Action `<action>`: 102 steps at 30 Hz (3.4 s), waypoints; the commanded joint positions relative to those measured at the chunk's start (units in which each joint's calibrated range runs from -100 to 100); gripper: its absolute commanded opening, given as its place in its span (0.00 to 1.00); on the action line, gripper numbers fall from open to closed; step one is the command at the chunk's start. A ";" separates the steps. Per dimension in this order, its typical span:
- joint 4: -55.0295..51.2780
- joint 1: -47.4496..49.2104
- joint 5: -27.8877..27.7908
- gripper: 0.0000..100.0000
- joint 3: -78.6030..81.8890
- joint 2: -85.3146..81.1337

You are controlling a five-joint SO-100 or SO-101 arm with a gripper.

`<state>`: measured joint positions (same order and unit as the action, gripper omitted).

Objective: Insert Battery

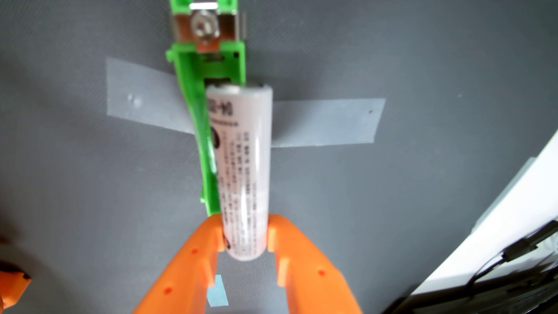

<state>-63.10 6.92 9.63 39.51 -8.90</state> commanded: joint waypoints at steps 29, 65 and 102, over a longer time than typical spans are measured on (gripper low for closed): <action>0.52 0.63 0.10 0.02 -0.12 -1.31; 0.10 1.10 0.10 0.02 0.88 -1.48; -0.16 1.58 0.05 0.05 0.97 -1.31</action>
<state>-62.85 8.48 9.73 40.60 -8.90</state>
